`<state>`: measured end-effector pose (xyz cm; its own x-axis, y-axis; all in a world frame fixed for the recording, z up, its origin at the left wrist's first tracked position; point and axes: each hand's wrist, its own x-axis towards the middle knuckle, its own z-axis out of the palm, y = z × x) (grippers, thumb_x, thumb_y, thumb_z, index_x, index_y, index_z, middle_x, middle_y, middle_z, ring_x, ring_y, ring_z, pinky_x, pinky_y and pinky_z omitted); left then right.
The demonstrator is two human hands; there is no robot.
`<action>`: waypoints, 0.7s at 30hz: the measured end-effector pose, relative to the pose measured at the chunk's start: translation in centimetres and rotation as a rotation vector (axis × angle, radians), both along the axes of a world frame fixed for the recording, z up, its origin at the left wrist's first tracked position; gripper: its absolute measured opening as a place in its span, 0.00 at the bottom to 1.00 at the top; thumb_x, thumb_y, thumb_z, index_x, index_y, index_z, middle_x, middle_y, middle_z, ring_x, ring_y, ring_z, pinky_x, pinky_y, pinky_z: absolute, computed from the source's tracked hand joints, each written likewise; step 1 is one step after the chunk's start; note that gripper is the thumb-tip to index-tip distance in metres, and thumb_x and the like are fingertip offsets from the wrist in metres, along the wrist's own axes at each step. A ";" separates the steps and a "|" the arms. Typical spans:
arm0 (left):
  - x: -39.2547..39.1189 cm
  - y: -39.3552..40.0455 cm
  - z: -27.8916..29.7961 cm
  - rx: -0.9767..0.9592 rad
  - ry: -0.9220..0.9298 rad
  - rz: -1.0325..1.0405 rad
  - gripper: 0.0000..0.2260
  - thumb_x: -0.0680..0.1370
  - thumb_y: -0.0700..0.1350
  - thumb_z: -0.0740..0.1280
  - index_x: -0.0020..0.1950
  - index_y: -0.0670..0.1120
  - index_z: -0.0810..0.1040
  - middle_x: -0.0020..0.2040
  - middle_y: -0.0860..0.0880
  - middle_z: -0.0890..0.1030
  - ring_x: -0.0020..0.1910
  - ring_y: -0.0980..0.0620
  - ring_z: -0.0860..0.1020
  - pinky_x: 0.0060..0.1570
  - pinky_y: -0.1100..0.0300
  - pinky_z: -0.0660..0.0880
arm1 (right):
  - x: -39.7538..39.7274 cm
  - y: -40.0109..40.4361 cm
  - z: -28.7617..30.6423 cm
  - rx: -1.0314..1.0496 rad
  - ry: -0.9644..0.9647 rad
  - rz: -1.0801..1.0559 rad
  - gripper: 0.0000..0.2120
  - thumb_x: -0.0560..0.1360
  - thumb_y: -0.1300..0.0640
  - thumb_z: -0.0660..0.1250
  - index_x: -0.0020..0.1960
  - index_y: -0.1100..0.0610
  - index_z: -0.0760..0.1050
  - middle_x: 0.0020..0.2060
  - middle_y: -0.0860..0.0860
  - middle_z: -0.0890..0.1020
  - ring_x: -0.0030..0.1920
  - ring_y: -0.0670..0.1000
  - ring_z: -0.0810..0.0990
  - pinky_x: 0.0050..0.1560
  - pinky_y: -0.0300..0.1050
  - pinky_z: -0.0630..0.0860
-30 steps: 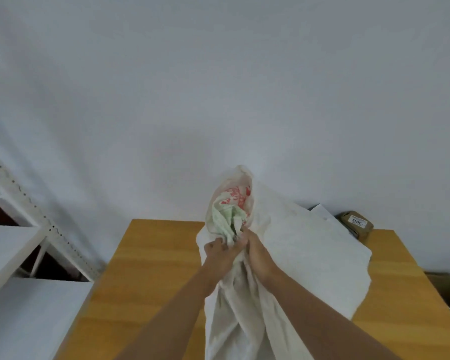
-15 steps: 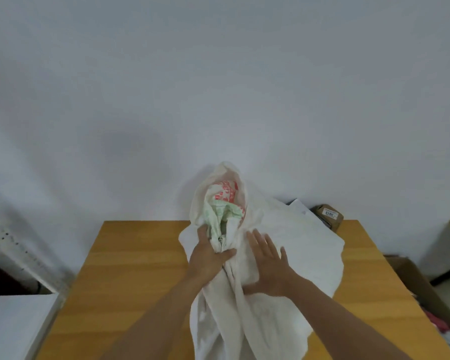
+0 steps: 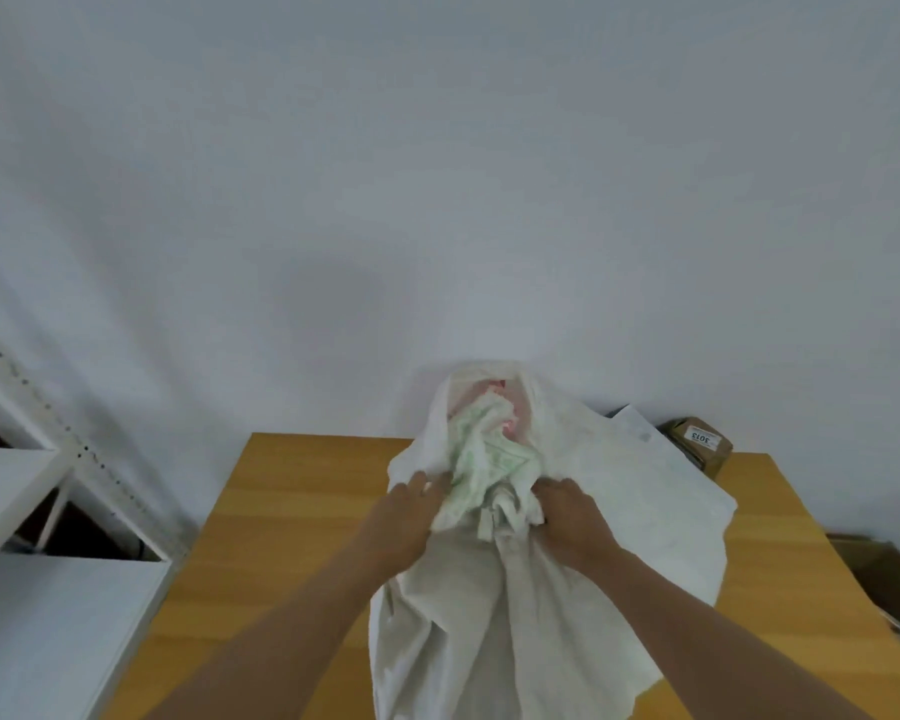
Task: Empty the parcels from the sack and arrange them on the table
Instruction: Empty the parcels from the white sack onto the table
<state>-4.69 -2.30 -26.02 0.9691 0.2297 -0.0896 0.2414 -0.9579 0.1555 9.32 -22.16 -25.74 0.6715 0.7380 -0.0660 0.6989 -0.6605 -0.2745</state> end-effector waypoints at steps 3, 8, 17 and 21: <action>0.2 1.2 0.3 -0.049 -0.109 0.163 0.19 0.79 0.40 0.59 0.70 0.48 0.69 0.66 0.44 0.70 0.58 0.43 0.75 0.52 0.53 0.73 | 1.2 -0.5 0.9 0.118 0.028 -0.078 0.17 0.73 0.53 0.64 0.62 0.54 0.74 0.62 0.53 0.69 0.63 0.59 0.67 0.57 0.53 0.73; 0.8 1.0 2.4 -0.140 -0.377 0.222 0.14 0.76 0.37 0.66 0.61 0.43 0.74 0.63 0.43 0.69 0.46 0.41 0.79 0.37 0.57 0.70 | 1.8 0.7 3.5 0.272 0.108 -0.018 0.11 0.74 0.58 0.65 0.56 0.57 0.74 0.54 0.50 0.77 0.55 0.55 0.77 0.52 0.47 0.72; 1.4 1.5 3.8 -0.193 -0.530 0.257 0.16 0.72 0.34 0.69 0.59 0.37 0.74 0.65 0.41 0.70 0.50 0.39 0.79 0.43 0.54 0.76 | 0.7 2.5 6.2 0.382 -0.021 0.012 0.12 0.73 0.62 0.67 0.56 0.61 0.73 0.48 0.53 0.78 0.45 0.57 0.79 0.42 0.50 0.73; 1.3 2.3 4.3 -0.178 -0.545 0.304 0.13 0.72 0.33 0.69 0.56 0.38 0.74 0.58 0.40 0.74 0.46 0.39 0.79 0.40 0.56 0.72 | 1.0 3.5 6.6 0.431 -0.016 0.029 0.11 0.73 0.63 0.66 0.54 0.61 0.72 0.46 0.52 0.77 0.43 0.55 0.77 0.41 0.50 0.73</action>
<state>-3.39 0.04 -21.75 0.7803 0.5281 0.3351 0.3394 -0.8075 0.4824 10.32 -18.66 -19.12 0.6487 0.7143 0.2626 0.7219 -0.4682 -0.5096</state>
